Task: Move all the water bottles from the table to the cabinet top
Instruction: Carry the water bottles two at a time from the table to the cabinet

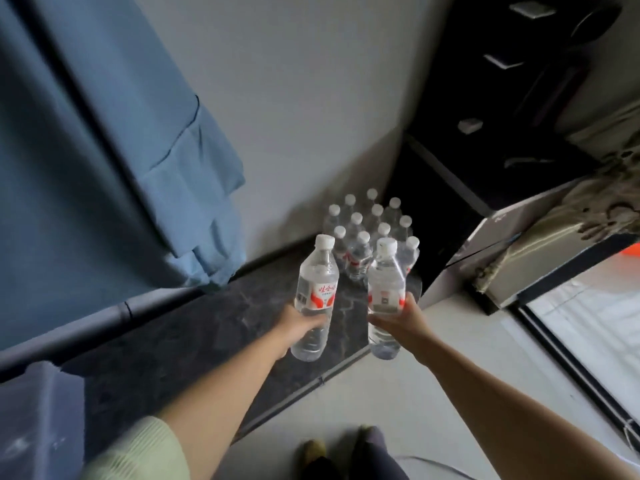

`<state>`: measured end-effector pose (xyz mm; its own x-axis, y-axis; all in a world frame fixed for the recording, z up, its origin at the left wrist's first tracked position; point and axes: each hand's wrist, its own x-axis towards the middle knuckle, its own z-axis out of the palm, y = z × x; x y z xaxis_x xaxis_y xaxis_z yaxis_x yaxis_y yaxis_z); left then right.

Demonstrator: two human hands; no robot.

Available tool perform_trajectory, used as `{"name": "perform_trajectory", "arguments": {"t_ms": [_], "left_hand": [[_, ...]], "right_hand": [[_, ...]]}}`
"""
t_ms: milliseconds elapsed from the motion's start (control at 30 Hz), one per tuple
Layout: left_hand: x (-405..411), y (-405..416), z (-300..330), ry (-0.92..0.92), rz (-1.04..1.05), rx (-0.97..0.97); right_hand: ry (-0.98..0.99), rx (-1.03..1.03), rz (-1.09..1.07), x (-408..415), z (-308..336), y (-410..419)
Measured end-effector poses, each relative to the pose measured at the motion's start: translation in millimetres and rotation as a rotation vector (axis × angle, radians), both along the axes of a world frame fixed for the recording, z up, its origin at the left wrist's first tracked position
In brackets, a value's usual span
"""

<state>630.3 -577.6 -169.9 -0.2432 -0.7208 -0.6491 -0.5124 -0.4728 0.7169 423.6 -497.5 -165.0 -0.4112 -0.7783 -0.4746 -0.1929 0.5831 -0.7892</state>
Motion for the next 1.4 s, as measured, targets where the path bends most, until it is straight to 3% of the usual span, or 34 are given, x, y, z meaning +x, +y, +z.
{"name": "perform_trajectory", "arguments": {"t_ms": [367, 733, 1000, 1200, 1400], "left_hand": [[-30, -104, -98, 0.009, 0.142, 0.102], [-66, -201, -205, 0.047, 0.094, 0.011], [-80, -240, -253, 0.154, 0.157, -0.091], [-87, -246, -276, 0.224, 0.145, -0.137], [-79, -244, -271, 0.155, 0.035, -0.125]], "right_hand": [[-0.116, 0.12, 0.0, -7, -111, -131], [-0.012, 0.064, -0.309, 12, -215, -187], [0.063, -0.037, -0.599, 30, -258, -204], [-0.038, -0.06, -0.685, 35, -276, -207], [-0.026, -0.063, -0.642, 32, -271, -208]]}}
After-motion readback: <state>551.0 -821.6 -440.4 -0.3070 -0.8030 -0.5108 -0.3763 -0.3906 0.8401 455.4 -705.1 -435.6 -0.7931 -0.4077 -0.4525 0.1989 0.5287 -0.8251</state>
